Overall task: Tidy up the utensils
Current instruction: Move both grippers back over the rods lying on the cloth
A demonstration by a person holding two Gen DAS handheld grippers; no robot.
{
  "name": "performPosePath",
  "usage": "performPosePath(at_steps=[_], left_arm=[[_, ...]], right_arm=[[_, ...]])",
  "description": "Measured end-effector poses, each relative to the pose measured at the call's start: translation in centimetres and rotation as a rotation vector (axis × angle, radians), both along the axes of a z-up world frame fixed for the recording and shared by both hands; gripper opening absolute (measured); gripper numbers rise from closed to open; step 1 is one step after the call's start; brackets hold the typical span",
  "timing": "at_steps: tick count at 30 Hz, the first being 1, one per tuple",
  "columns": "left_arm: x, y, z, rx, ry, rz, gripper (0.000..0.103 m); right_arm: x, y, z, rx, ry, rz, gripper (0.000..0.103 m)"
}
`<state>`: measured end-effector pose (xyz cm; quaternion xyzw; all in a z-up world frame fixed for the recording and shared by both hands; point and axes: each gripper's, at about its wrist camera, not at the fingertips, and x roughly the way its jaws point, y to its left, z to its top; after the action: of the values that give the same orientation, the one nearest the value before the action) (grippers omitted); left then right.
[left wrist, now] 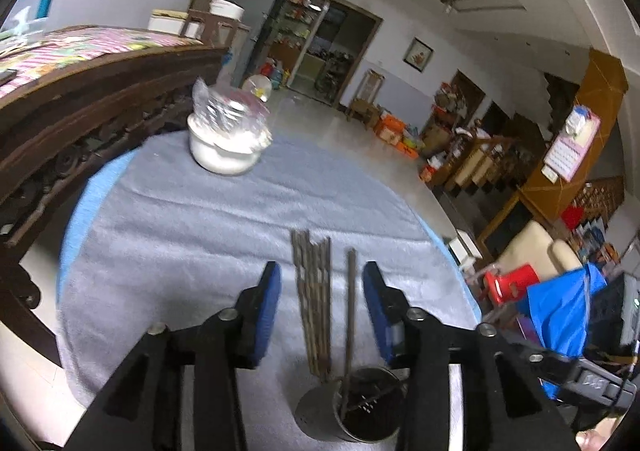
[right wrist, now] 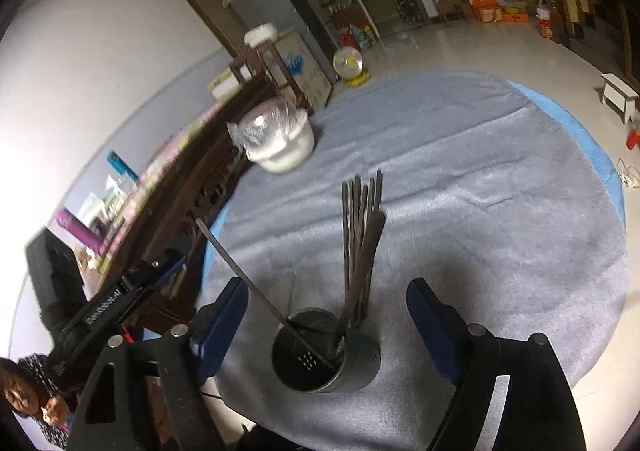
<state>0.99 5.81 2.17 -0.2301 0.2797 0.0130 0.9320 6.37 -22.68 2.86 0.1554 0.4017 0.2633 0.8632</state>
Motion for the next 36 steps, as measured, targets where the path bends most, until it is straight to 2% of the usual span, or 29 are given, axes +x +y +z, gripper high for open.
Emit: performPosePath(at_steps=[2,5,7,10,12,16,19,22,29,36], left_arm=[[-0.5,1.3,0.1,-0.001,-0.016,0.056,0.059],[-0.9,3.5,-0.5,-0.008,-0.005,0.149,0.063],[-0.7,5.2,-1.7,-0.028,0.033,0.207,0.065],[-0.1,7.0,-3.9,-0.038,0.111,0.267,0.065],[0.3,7.7,-5.7,-0.035,0.176,0.295,0.065],[1.2,8.3,-9.3,-0.016,0.297,0.305,0.065],[1.8,8.0,-11.1,0.011,0.365,0.294,0.065],[2.3,7.7,-12.4,0.023,0.402,0.272,0.065],[3.4,7.2,-13.8,0.059,0.449,0.244,0.065],[4.2,7.4,-15.2,0.051,0.497,0.241,0.065]], right_arm=[[-0.7,-1.6,0.9,0.053,-0.044,-0.04,0.085],[-1.7,-4.5,1.5,0.112,-0.099,-0.132,0.085],[-1.9,-6.5,1.2,0.136,-0.108,-0.211,0.085],[-1.4,-9.5,-1.0,0.144,-0.035,-0.322,0.085],[-0.7,-11.1,-3.5,0.143,0.049,-0.38,0.085],[0.3,-12.3,-7.4,0.09,0.159,-0.435,0.085],[0.7,-12.2,-9.5,0.069,0.216,-0.428,0.085],[1.5,-11.5,-10.4,0.037,0.23,-0.402,0.085],[3.7,-10.3,-12.4,-0.045,0.249,-0.353,0.085],[8.8,-6.6,-13.2,-0.141,0.256,-0.167,0.085]])
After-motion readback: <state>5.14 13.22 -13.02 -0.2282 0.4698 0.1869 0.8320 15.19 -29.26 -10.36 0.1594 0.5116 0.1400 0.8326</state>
